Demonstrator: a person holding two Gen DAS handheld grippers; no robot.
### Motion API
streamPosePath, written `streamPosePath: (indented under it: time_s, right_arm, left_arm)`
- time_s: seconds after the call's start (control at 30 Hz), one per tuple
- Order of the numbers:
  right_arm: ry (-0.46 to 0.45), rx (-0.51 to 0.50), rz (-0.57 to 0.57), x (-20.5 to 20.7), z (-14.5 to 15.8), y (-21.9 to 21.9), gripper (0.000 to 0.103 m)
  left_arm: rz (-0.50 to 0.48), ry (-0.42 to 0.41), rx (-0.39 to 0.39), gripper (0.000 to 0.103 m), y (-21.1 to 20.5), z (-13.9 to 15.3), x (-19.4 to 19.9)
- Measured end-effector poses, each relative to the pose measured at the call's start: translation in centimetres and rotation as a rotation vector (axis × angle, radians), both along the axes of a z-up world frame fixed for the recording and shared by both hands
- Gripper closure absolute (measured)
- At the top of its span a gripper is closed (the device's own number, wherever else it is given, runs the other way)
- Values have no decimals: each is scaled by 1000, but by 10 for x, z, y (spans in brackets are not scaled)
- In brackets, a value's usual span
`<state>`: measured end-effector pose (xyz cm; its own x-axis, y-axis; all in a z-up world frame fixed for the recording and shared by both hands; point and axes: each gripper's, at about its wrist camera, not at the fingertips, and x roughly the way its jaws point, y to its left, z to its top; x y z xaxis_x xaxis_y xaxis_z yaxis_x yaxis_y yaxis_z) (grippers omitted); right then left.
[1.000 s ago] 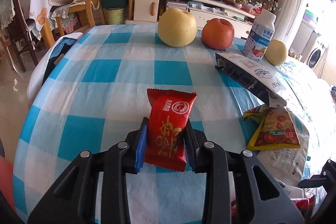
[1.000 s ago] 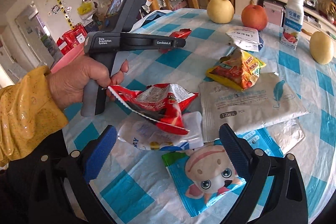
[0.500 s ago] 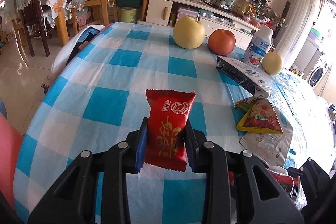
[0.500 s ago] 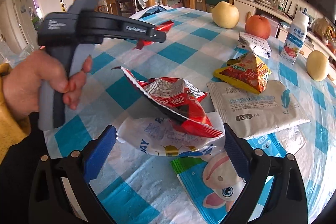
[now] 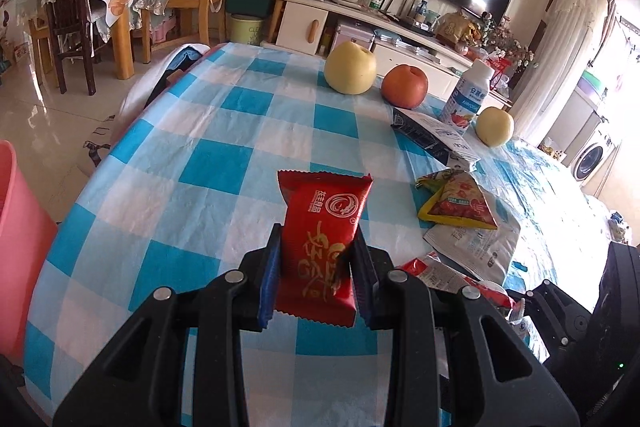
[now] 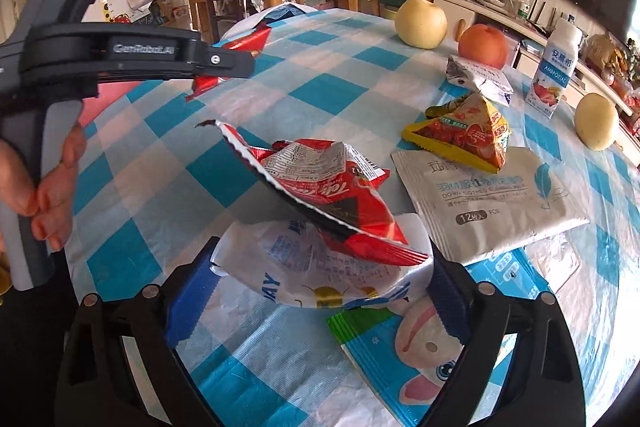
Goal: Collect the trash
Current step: 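Hold the red packet in the left tool while the right tool grasps the white MAGIC DAY wrapper, then carry both wrappers over the pink bucket and open both tools to drop them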
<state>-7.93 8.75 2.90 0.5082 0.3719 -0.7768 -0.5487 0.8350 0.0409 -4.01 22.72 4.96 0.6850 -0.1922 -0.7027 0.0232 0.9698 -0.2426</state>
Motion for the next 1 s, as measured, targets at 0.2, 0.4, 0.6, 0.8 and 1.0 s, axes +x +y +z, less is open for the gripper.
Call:
streamPosePath:
  time_s: [0.2,0.4,0.6,0.8,1.0]
  right_arm:
    - [4,40,-26,-9,8,-9,11]
    - [28,88,-62,-21,16,-21,11]
    - [59,168,-93,-33,25,-23,11]
    - [49,229,-88,-49,38,-12,11]
    - [49,265,-85,-57,50,0,11]
  left_arm:
    - [-24,-17,-28,70,1,7,-20]
    - [-44,-38,-69,70,6,13,-37]
    - [-39,-69,-89,70,16,21,-46]
    - [11,-78,-116,69,33,24,-49]
    - [85,-88,-147,69,56,26,-52]
